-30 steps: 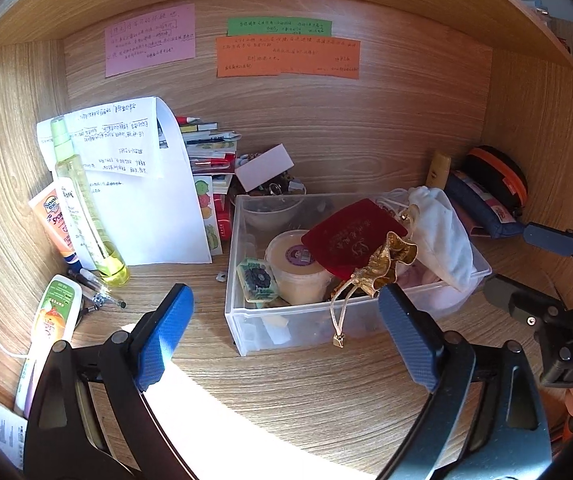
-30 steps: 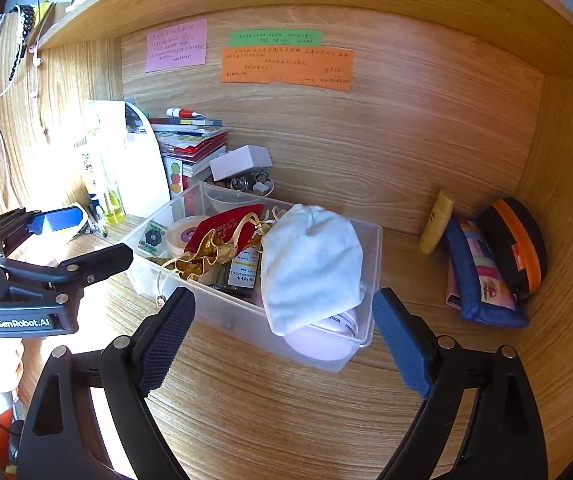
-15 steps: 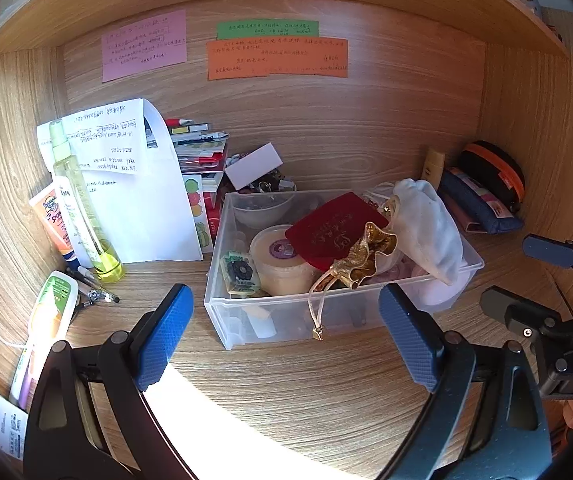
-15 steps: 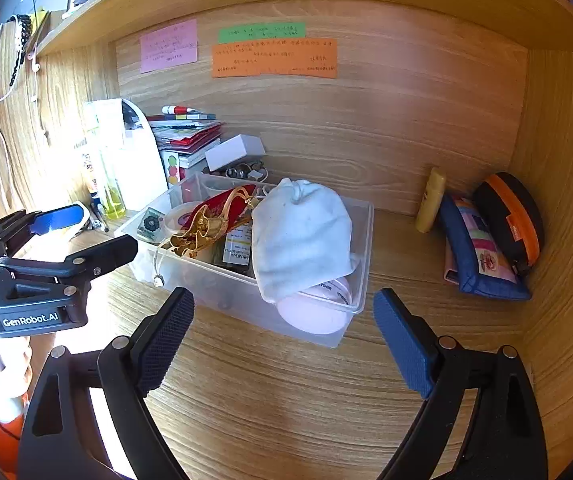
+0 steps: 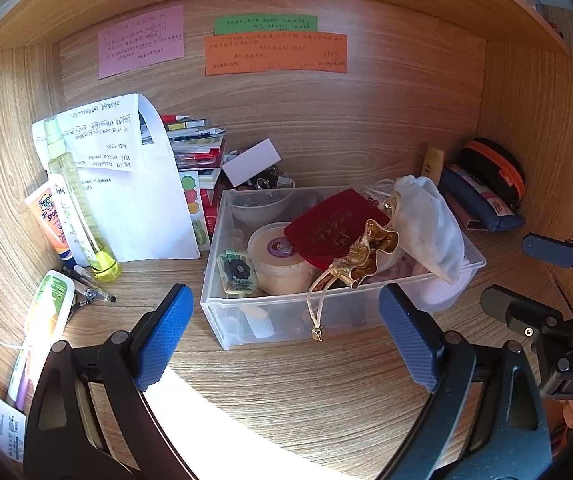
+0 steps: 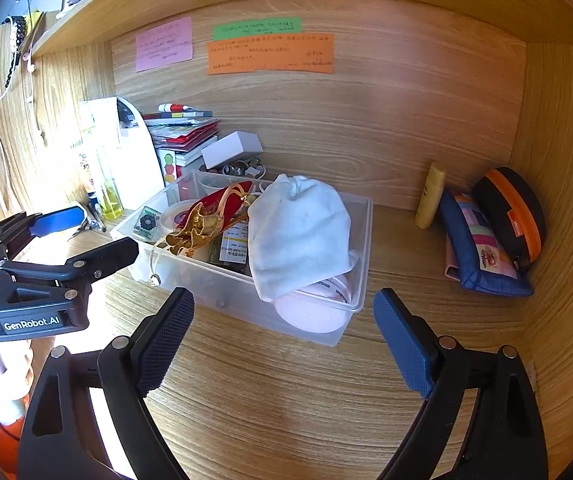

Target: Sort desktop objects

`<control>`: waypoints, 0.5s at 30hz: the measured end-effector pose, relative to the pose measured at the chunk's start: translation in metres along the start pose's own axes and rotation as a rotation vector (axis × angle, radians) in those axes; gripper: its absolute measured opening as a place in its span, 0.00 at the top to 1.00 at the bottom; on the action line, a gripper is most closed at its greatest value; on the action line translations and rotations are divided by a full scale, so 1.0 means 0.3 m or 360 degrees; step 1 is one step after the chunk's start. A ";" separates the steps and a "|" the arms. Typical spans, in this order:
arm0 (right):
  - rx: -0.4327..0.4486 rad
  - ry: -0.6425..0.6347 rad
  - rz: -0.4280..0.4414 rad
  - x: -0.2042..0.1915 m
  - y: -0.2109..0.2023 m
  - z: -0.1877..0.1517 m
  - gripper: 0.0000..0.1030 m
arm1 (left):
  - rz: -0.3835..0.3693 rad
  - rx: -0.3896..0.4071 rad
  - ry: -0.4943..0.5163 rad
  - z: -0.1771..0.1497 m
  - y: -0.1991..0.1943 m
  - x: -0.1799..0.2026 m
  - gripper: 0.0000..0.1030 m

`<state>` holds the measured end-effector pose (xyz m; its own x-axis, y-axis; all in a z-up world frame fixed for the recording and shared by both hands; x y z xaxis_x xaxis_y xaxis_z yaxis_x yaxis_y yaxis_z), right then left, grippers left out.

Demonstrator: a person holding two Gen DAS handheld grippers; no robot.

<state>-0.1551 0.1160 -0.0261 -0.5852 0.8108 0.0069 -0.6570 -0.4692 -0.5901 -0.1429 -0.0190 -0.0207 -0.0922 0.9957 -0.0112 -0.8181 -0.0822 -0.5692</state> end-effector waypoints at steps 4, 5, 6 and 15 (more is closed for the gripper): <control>-0.0001 -0.0003 0.0009 -0.002 0.000 0.002 0.13 | 0.0004 -0.0001 -0.0005 -0.001 0.000 0.001 0.08; -0.0001 -0.0002 0.0010 -0.003 0.000 0.002 0.13 | -0.0002 -0.0002 -0.0004 0.000 0.001 0.000 0.08; -0.0001 -0.0001 0.0013 -0.004 -0.001 0.002 0.13 | -0.0006 -0.0002 -0.0004 0.000 0.002 0.000 0.08; -0.0004 0.0001 0.0014 -0.010 -0.001 -0.001 0.13 | -0.0006 0.0002 -0.0005 0.002 0.000 0.002 0.08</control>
<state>-0.1530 0.1137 -0.0262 -0.5907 0.8069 0.0015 -0.6508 -0.4753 -0.5920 -0.1433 -0.0183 -0.0203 -0.0909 0.9958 -0.0061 -0.8192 -0.0782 -0.5682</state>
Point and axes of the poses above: each gripper's, at about its wrist camera, not at the fingertips, and y roughly the way its jaws point, x to its right, z to its top, the point moved 8 cm from there along y, roughly the way its jaws point
